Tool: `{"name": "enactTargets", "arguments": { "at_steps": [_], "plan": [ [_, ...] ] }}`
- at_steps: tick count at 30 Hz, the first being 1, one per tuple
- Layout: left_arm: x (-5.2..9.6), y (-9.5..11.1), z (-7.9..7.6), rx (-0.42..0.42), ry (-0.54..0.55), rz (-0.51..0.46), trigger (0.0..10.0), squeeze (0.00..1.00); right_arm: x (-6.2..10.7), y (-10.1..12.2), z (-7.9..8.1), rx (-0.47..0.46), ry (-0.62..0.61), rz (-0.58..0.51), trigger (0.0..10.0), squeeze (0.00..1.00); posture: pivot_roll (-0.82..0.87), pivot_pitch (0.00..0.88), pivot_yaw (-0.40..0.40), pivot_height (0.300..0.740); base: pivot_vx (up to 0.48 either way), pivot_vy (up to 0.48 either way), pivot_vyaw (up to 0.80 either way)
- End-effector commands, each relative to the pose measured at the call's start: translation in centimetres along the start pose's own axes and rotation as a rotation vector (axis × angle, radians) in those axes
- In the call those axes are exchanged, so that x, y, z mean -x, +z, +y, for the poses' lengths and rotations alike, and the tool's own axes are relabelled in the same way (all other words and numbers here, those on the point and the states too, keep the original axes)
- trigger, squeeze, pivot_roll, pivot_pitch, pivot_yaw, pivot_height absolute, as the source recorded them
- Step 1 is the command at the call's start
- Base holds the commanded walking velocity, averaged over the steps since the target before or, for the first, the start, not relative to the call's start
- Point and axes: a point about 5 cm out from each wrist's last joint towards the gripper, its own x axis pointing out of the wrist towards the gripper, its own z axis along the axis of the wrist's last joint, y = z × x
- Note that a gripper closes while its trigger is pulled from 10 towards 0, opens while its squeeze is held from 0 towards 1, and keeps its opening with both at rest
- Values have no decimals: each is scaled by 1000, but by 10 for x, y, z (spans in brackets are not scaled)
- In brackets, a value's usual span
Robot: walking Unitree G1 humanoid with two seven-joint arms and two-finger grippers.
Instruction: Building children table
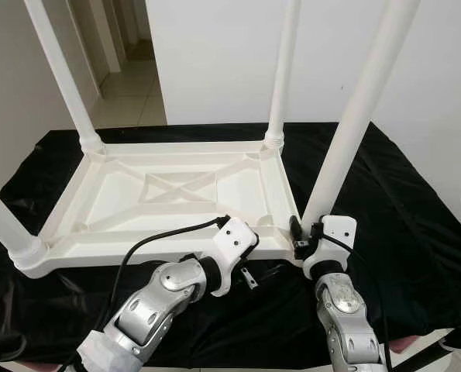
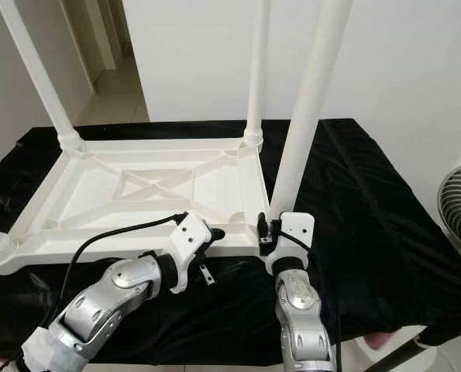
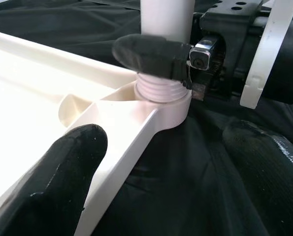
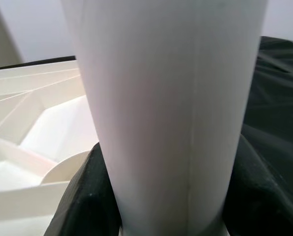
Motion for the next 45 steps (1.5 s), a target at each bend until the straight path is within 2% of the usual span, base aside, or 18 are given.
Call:
{"name": "enactTargets", "arguments": {
  "at_steps": [1,3,7,8,16,20,21,23,25,26,29,31,34,35,37,40,45],
  "plan": [
    [-2,-1,-6,-5,-155,7,10000,0,-2,-2,-7,20,-154,29,10000,0,-105,13,78,740,0,0,0],
    [-3,0,-6,-6,-159,5,10000,0,-5,-1,-4,15,-173,31,10000,0,-106,14,79,740,0,0,0],
    [-4,0,-9,-4,-168,3,10000,0,-10,-2,15,2,-84,41,10000,0,-105,19,72,740,0,0,0],
    [-4,0,-9,-5,-168,3,10000,0,-9,-1,18,-20,-52,34,10000,1000,-105,21,66,740,0,0,0],
    [-3,-2,-9,3,-159,2,10000,0,-5,5,20,-90,40,1,10000,1000,-108,16,51,740,0,0,0],
    [-4,-3,-10,5,-158,0,10000,0,-1,10,21,-115,144,-31,10000,1000,-109,8,46,740,0,0,0],
    [-4,-3,-10,5,-157,-1,10000,0,1,10,21,-108,205,-35,10000,0,-110,6,45,740,0,0,0],
    [-4,-3,-10,4,-157,-1,10000,0,3,10,19,-97,243,-41,10000,0,-107,2,42,740,0,0,0],
    [-4,-2,-10,3,-155,-2,10000,0,5,7,10,-94,332,-24,10000,0,-104,0,39,740,0,0,0],
    [-4,-2,-10,3,-155,-2,10000,0,5,7,10,-94,332,-24,10000,0,-104,0,39,740,0,0,0],
    [-4,-1,-7,-5,-140,-3,10000,0,1,5,-15,-23,471,-5,10000,0,-89,0,28,740,0,0,0],
    [-4,-1,-7,-5,-140,-3,10000,0,1,5,-15,-23,471,-5,10000,0,-89,0,28,740,0,0,0],
    [-1,-2,-7,-3,-127,-4,10000,0,-8,5,-36,40,584,13,10000,0,-67,0,11,740,0,0,0],
    [-1,-2,-7,-3,-127,-4,10000,0,-8,5,-36,40,584,13,10000,0,-67,0,11,740,0,0,0],
    [0,-3,-8,-1,-121,-3,10000,0,-14,5,-48,54,641,33,10000,0,-62,0,7,740,0,0,0],
    [0,-3,-8,2,-112,-4,10000,0,-19,3,-51,78,699,52,10000,0,-54,0,1,740,0,0,0],
    [3,-3,-7,8,-86,-5,10000,0,-32,-5,-43,99,837,96,10000,0,-21,0,-16,740,0,0,0]
  ]
}}
